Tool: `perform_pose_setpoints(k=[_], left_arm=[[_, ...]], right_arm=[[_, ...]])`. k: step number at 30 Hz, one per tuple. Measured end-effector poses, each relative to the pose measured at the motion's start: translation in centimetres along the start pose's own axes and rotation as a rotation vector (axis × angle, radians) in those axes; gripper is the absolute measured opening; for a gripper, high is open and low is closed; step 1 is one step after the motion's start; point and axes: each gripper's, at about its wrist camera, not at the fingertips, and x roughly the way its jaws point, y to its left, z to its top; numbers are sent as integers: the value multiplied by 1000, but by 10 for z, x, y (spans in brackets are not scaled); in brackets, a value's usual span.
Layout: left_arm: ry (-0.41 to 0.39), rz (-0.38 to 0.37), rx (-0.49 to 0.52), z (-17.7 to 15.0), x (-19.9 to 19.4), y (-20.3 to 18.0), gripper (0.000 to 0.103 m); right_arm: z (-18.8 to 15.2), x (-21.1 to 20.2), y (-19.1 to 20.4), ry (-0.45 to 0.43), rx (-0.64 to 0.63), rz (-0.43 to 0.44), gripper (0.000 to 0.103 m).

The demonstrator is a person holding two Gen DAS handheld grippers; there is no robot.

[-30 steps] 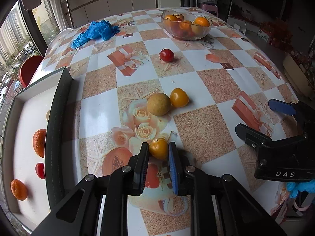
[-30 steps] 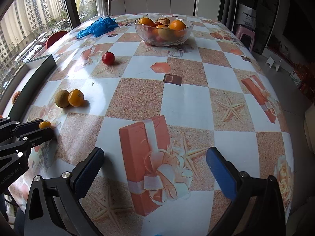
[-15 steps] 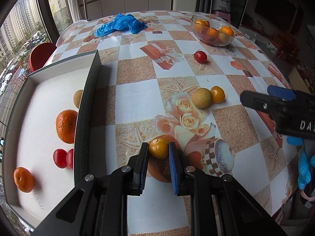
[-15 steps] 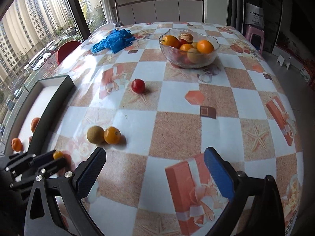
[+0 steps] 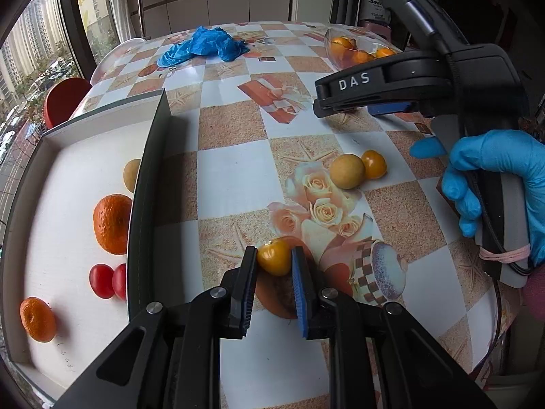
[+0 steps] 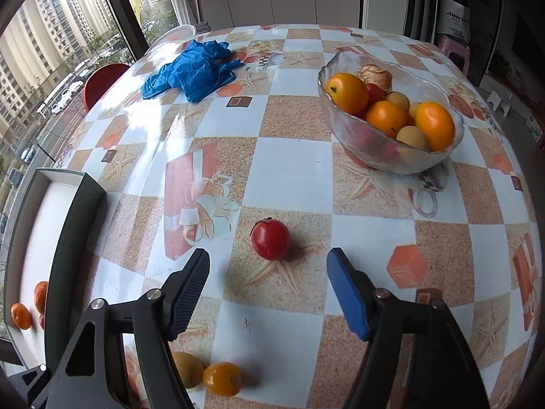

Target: Organize fruits

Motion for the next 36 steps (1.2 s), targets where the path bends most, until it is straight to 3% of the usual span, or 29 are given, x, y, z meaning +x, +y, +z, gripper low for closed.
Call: perform_pose_setpoints(k=[1, 2, 3, 4, 10, 18, 24, 28, 36], left_arm=[[0, -2, -1, 0, 0, 0, 22], [0, -4, -3, 0, 0, 1, 22], [0, -4, -3, 0, 1, 1, 22], [-1, -4, -2, 0, 1, 1, 22], [-2, -25, -18, 0, 0, 5, 22], [-7, -54, -66, 1, -9, 7, 22], [-22, -48, -47, -3, -22, 0, 22], [-25, -5, -35, -3, -18, -1, 22], [-12, -31, -59, 3, -3, -2, 23]], right_arm=[[1, 1, 4, -8, -22, -16, 68], [2, 2, 6, -12, -45, -27, 54], [2, 1, 9, -19, -65, -32, 31], [2, 1, 9, -24, -71, -22, 24], [-14, -25, -9, -80, -24, 81, 24], [-71, -67, -35, -95, 52, 133, 24], [-104, -76, -38, -77, 65, 134, 24], [-116, -80, -40, -73, 81, 136, 24], [-127, -84, -41, -65, 89, 139, 24]])
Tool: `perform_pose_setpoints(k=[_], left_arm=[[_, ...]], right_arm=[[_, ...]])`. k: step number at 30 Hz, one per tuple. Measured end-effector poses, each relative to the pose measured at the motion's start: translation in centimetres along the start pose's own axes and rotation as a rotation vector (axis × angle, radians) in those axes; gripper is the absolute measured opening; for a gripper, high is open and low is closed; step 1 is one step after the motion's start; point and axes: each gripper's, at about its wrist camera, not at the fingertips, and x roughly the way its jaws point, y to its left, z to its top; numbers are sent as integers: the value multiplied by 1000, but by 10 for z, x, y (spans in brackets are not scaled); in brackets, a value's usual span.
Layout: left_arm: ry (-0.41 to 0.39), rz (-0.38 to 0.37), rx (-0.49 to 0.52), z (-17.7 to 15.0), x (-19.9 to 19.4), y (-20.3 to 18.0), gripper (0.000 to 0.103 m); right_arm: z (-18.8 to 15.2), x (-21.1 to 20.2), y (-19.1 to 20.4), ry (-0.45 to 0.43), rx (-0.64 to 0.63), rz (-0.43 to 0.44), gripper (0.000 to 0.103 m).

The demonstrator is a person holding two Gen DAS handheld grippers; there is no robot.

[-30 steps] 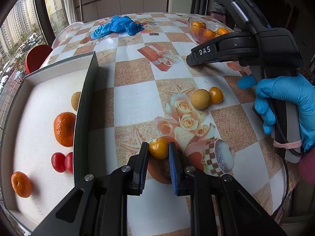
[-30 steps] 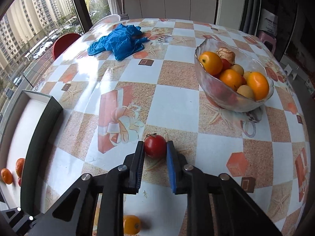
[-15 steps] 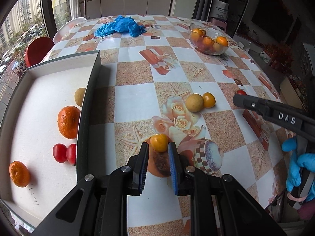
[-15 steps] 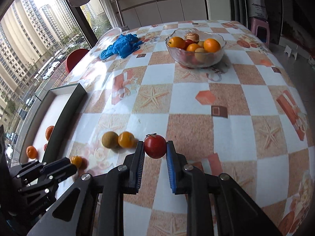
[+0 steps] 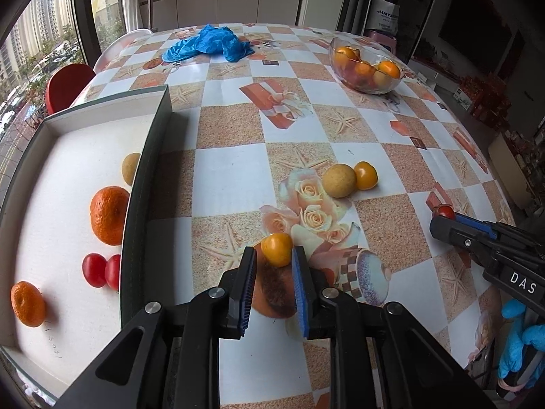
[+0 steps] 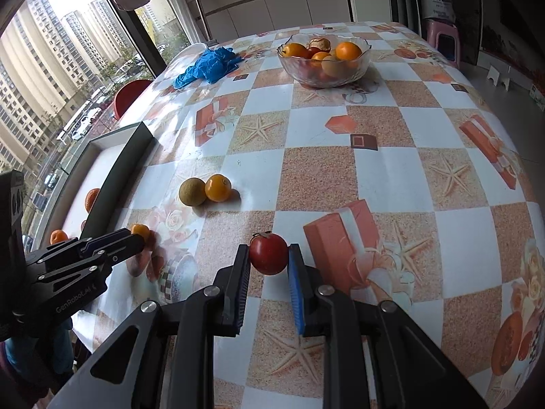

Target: Organize fruits

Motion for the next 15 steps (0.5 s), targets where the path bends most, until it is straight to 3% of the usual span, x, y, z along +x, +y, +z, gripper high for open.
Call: perform_pose_setpoints(k=[5, 15], left_arm=[[-4, 17, 20, 2, 7, -7, 23], [-6, -18, 5, 3, 8, -4, 22]], right_arm=[[-1, 0, 0, 0, 2, 0, 24], [-5, 4, -2, 10, 14, 4, 24]])
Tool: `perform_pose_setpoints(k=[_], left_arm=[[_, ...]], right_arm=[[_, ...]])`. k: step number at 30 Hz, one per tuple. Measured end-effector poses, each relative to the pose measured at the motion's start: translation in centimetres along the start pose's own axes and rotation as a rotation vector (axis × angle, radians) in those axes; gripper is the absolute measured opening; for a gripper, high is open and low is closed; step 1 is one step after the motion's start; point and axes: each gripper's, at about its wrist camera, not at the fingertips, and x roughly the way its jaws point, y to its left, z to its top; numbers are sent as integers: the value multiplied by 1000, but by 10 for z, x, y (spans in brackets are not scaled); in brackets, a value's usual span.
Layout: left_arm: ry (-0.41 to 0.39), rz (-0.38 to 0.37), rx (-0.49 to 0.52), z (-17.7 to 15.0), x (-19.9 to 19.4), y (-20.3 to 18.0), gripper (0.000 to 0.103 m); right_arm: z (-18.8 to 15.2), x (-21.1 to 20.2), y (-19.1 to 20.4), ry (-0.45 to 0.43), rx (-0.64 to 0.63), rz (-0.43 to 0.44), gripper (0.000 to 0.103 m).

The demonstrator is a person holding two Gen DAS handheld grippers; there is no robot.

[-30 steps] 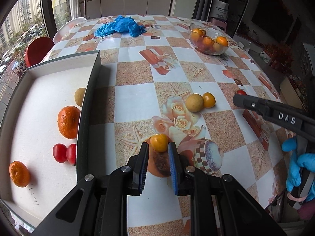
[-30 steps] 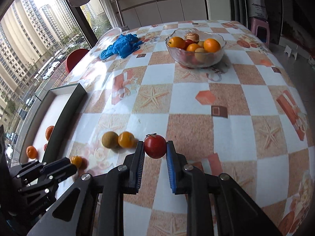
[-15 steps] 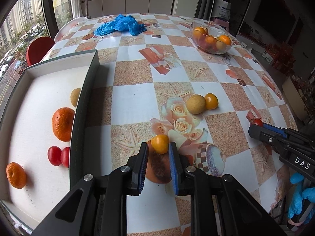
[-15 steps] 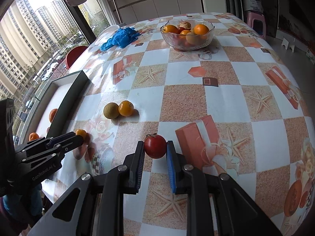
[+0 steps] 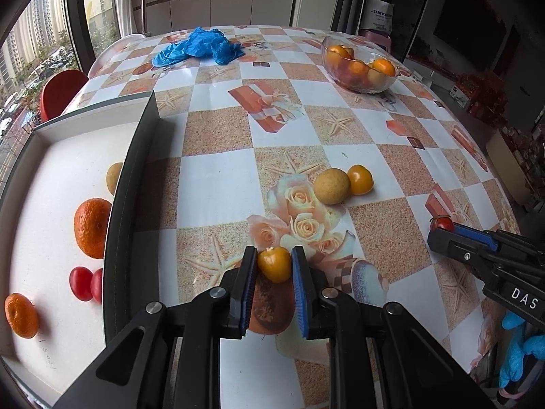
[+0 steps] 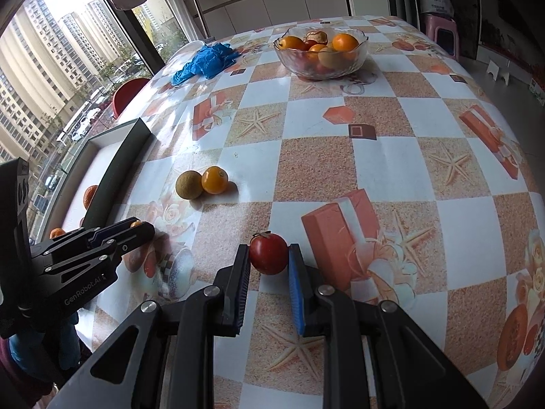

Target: Organize fruits

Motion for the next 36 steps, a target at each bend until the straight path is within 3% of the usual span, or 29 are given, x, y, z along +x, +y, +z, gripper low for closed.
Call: perform_pose_setpoints(k=[11, 19, 20, 22, 24, 30, 32, 33, 34, 36], left_arm=[[-37, -20, -16, -4, -31, 10, 21], [-4, -8, 5, -8, -17, 6, 23], [-5, 11, 13, -9, -16, 5, 28], [-15, 0, 1, -11, -15, 7, 65], [-40, 6, -20, -13, -17, 10, 65], [-19, 32, -7, -13, -10, 7, 64], [-16, 39, -10, -13, -8, 6, 46], [-18, 62, 5, -12, -7, 4, 29], [-16, 66, 13, -12, -7, 3, 22], [-13, 40, -4, -12, -8, 6, 22]], right_arm=[[4, -5, 11, -10, -21, 6, 24], [0, -4, 19, 6, -32, 4, 24], [-1, -4, 19, 9, -33, 3, 24], [-2, -4, 18, 11, -35, 2, 24], [-2, -4, 17, 13, -33, 2, 24], [-1, -1, 14, 14, -23, 9, 24], [-2, 0, 14, 16, -22, 12, 24], [-3, 0, 13, 17, -21, 12, 24], [-3, 0, 13, 18, -19, 14, 24], [-3, -1, 13, 18, -19, 15, 24]])
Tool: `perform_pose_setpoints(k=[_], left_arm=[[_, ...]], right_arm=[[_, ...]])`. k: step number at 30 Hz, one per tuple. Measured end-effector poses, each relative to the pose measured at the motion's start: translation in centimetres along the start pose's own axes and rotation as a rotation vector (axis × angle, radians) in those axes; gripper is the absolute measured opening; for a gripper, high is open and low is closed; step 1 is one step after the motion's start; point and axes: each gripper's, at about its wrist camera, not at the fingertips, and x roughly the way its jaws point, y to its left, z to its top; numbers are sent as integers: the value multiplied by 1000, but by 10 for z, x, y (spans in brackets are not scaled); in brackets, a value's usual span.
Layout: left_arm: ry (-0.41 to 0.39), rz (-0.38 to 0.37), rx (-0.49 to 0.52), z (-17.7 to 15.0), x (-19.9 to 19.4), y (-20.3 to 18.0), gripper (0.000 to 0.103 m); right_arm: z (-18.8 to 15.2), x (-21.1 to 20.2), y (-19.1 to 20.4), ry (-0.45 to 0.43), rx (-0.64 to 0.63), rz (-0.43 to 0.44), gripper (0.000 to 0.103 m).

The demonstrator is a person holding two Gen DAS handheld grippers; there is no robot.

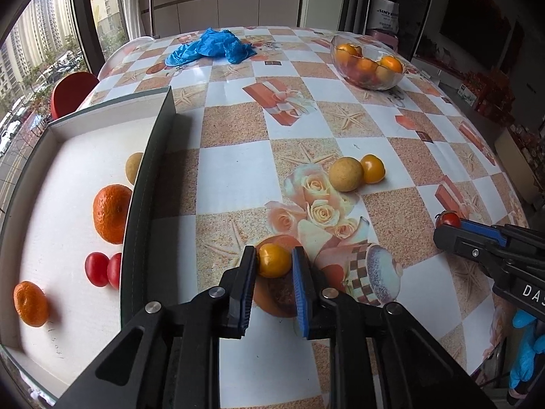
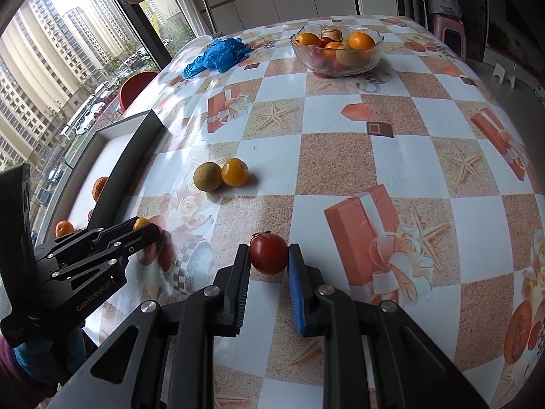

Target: Organize fruits

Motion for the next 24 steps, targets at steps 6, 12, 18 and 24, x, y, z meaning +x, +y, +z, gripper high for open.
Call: perform_pose_setpoints(k=[6, 12, 18, 24], left_arm=[[-4, -28, -7, -3, -13, 3, 22], [-72, -50, -5, 13, -47, 10, 22], [-143, -21, -16, 29, -78, 32, 22], [-189, 50, -56, 37, -90, 69, 22]], right_arm=[[2, -2, 6, -8, -12, 4, 24], [10, -7, 21, -17, -49, 2, 24], [25, -11, 45, -29, -95, 10, 24], [45, -11, 76, -39, -147, 27, 24]])
